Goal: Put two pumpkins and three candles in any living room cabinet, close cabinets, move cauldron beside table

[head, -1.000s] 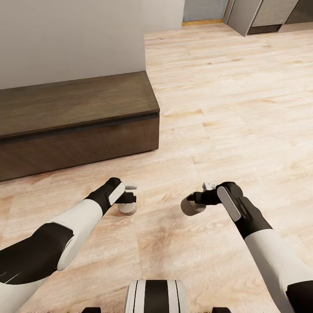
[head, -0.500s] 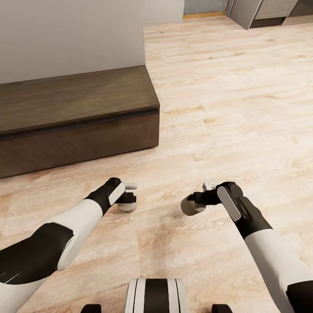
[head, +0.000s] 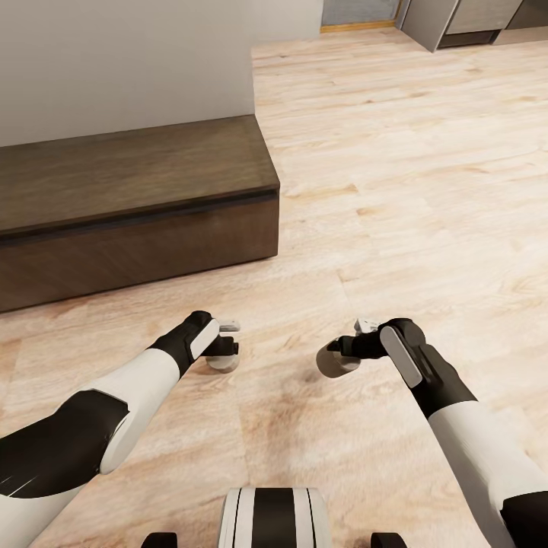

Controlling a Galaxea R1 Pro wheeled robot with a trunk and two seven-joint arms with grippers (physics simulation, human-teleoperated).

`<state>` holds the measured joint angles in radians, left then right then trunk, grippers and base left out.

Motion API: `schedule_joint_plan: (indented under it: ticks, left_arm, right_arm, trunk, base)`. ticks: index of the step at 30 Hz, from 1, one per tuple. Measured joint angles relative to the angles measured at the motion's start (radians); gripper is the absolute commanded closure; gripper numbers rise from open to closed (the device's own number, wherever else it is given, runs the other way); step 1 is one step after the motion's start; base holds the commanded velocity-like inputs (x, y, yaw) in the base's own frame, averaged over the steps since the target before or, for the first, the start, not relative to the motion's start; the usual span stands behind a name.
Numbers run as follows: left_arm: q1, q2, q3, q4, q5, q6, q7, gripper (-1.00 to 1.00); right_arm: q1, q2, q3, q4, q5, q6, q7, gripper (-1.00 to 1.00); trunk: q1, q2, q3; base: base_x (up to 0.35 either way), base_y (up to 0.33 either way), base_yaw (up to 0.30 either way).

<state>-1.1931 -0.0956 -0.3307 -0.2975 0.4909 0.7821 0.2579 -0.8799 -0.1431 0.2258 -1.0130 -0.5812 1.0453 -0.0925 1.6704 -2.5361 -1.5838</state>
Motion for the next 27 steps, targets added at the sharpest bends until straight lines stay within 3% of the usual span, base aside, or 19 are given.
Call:
schedule_joint_plan:
  ticks: [6,11,27]
  left_arm:
    - [0.000,0.000,0.000,-0.001,0.000,-0.001,0.000,-1.00]
    - [0.000,0.000,0.001,-0.002,0.007,-0.002,0.000,-1.00]
    - [0.000,0.000,0.000,-0.002,0.001,0.000,0.001,-1.00]
  right_arm:
    - [0.000,0.000,0.001,0.000,0.000,0.000,0.000,1.00]
    - [0.000,0.000,0.002,0.000,0.000,0.000,0.000,1.00]
    - [0.000,0.000,0.002,0.000,0.000,0.000,0.000,1.00]
  trunk:
    - [0.000,0.000,0.000]
    - [0.002,-0.001,-0.019]
    - [0.002,-0.001,-0.019]
  base:
    - [0.000,0.000,0.000]
    - [0.000,0.000,0.000]
    - [0.000,0.000,0.000]
